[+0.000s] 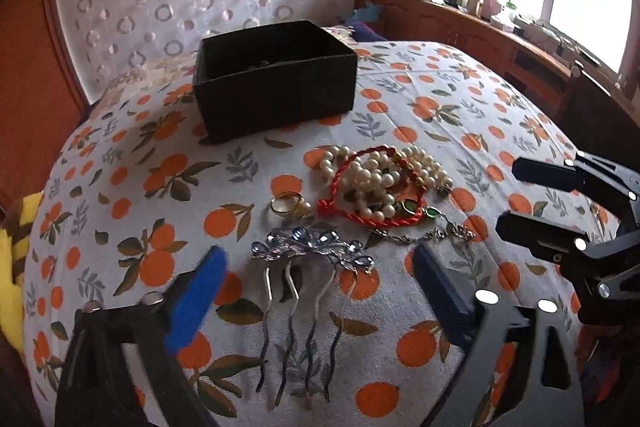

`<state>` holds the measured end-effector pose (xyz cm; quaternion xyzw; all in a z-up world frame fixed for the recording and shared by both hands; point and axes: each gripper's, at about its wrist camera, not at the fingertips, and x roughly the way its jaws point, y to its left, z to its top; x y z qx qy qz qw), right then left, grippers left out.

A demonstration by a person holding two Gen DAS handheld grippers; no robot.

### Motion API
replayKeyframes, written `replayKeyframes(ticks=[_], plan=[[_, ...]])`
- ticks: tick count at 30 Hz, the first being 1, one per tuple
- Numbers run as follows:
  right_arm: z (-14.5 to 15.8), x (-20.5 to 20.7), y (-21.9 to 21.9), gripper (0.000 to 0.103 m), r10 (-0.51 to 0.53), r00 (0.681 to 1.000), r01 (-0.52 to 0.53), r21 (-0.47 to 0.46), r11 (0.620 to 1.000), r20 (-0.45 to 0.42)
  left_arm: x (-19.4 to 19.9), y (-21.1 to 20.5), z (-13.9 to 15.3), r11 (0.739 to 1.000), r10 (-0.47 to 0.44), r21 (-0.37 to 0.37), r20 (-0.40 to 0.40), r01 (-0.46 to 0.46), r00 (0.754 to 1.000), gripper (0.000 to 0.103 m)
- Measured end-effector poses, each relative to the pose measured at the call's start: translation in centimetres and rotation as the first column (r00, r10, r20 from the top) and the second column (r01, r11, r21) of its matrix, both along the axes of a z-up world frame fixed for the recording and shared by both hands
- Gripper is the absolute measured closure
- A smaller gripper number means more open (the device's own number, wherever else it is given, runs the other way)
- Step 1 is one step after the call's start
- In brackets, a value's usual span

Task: Organize jewelry
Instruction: 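Move the left tool to the silver rhinestone hair comb and close on it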

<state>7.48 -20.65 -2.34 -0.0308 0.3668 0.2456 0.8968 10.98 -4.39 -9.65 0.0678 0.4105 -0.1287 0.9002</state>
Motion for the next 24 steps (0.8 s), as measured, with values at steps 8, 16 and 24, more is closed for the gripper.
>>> replayKeyframes(ticks=[8, 16, 24], plan=[[-0.1, 0.1, 0.1, 0.038, 0.000, 1.000, 0.000, -0.003, 1.000, -0.004, 0.2, 0.9, -0.4, 0.999, 0.013, -0.041, -0.019, -0.014, 1.000, 0.042], [-0.4, 0.2, 0.1, 0.038, 0.002, 1.000, -0.002, -0.006, 1.000, -0.015, -1.1, 1.8, 0.6, 0.996, 0.024, -0.083, 0.023, -0.022, 0.999, 0.043], [-0.4, 0.2, 1.2, 0.057, 0.022, 1.000, -0.022, -0.079, 0.997, -0.004, -3.4, 2.3, 3.3, 0.993, 0.033, -0.112, 0.101, -0.021, 0.994, 0.043]])
